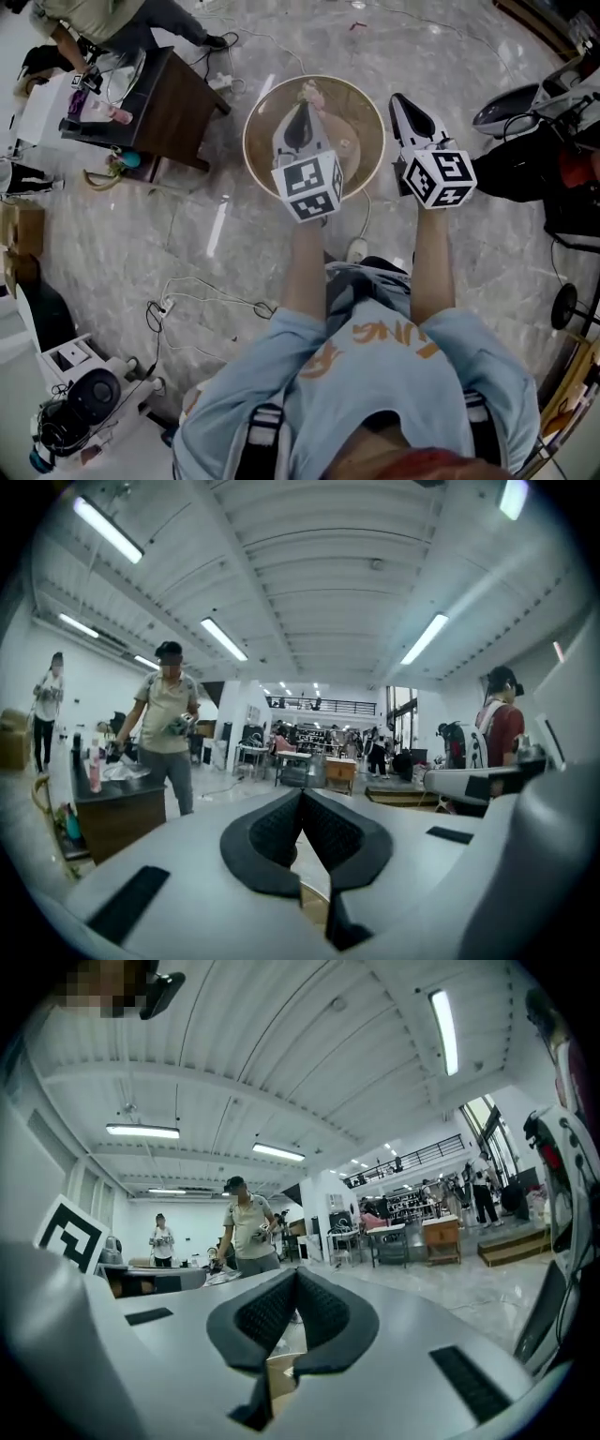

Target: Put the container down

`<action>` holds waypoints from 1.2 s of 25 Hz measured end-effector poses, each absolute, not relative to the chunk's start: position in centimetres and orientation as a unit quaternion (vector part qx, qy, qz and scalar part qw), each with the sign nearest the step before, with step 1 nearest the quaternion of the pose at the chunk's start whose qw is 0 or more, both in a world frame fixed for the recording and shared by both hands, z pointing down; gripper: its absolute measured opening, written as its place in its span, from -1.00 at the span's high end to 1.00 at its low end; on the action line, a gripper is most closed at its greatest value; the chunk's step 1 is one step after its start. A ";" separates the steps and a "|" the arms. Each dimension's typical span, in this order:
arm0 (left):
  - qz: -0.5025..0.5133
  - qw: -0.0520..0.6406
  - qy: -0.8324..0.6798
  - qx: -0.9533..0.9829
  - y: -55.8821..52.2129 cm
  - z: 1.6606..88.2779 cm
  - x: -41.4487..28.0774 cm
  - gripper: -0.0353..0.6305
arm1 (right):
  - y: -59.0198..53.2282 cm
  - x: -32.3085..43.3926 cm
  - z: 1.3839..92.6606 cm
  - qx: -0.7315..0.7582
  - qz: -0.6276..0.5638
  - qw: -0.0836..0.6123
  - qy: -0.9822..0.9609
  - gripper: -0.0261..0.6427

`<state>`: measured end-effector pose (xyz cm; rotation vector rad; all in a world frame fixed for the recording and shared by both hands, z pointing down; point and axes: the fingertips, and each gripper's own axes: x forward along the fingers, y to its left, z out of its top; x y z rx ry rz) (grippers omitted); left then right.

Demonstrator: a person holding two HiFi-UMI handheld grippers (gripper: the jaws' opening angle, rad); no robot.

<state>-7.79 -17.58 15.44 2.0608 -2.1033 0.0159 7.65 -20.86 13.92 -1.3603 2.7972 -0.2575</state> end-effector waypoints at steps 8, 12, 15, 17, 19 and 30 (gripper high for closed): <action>0.004 0.035 -0.677 0.735 -17.0 9.8 -5.3 0.82 | -20.2 7.4 9.6 -0.431 -0.018 0.005 0.902 0.89; 0.001 0.018 -0.680 0.733 -17.3 8.6 -6.0 0.82 | -20.4 6.0 8.4 -0.423 0.010 0.009 0.906 0.89; -0.004 0.009 -0.679 0.734 -17.5 7.8 -6.4 0.82 | -20.4 5.4 7.6 -0.418 0.019 0.012 0.908 0.89; -0.006 0.006 -0.678 0.735 -17.6 7.5 -6.4 0.82 | -20.3 5.4 7.4 -0.417 0.024 0.011 0.908 0.89; -0.007 0.003 -0.677 0.736 -18.1 7.2 -6.0 0.82 | -20.6 5.7 7.0 -0.417 0.027 0.012 0.908 0.89; 0.006 -0.016 -0.657 0.754 -18.7 7.7 -2.7 0.82 | -20.4 8.8 6.7 -0.436 0.025 0.019 0.899 0.89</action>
